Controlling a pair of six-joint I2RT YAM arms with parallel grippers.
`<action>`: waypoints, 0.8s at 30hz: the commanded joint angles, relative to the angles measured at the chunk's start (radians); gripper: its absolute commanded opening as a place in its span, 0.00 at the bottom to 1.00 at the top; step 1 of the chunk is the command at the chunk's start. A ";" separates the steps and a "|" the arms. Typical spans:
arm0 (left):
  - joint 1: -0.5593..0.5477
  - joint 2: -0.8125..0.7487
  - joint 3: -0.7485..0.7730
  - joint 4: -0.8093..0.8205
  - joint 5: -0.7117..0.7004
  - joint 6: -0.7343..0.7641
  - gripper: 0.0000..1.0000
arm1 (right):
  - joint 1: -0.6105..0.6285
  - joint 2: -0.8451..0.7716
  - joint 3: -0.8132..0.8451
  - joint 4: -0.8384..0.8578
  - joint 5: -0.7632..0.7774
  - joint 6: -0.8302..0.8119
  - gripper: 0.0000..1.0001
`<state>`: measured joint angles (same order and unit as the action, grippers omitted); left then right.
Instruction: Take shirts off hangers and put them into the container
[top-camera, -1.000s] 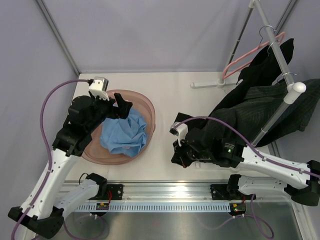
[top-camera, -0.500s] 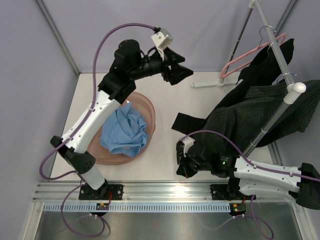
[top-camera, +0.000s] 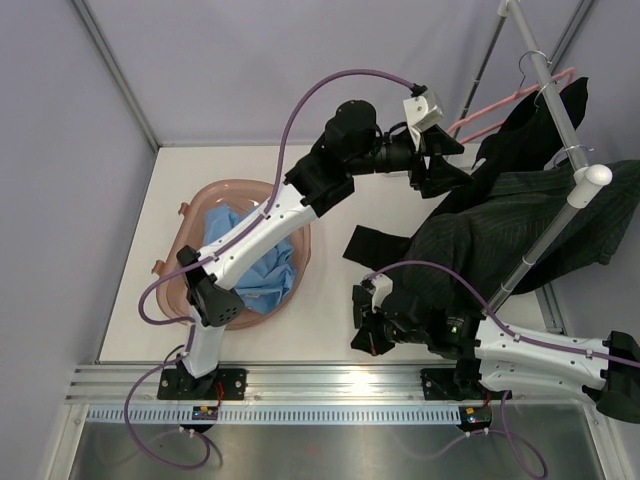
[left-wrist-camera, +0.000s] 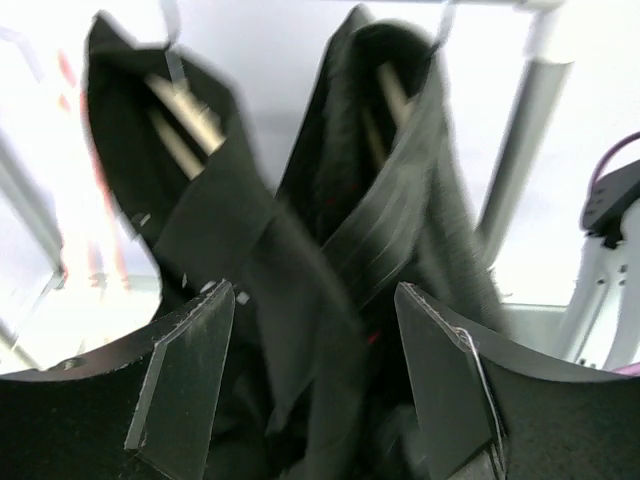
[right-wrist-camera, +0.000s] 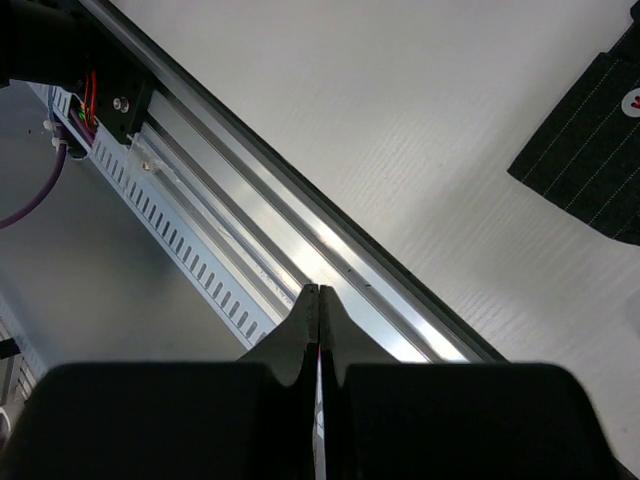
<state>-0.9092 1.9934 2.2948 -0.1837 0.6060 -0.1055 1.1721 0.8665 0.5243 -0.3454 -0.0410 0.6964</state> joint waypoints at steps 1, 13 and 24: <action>-0.019 0.018 0.068 0.095 -0.028 -0.010 0.70 | 0.012 -0.023 -0.017 0.059 0.026 0.035 0.00; -0.068 0.105 0.101 0.096 -0.163 0.049 0.70 | 0.037 -0.083 -0.010 0.045 0.036 0.040 0.00; -0.068 0.196 0.166 0.124 -0.215 0.059 0.57 | 0.051 -0.118 -0.017 0.014 0.087 0.049 0.00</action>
<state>-0.9737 2.1826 2.4092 -0.1177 0.4294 -0.0669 1.2121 0.7666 0.5079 -0.3378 -0.0013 0.7315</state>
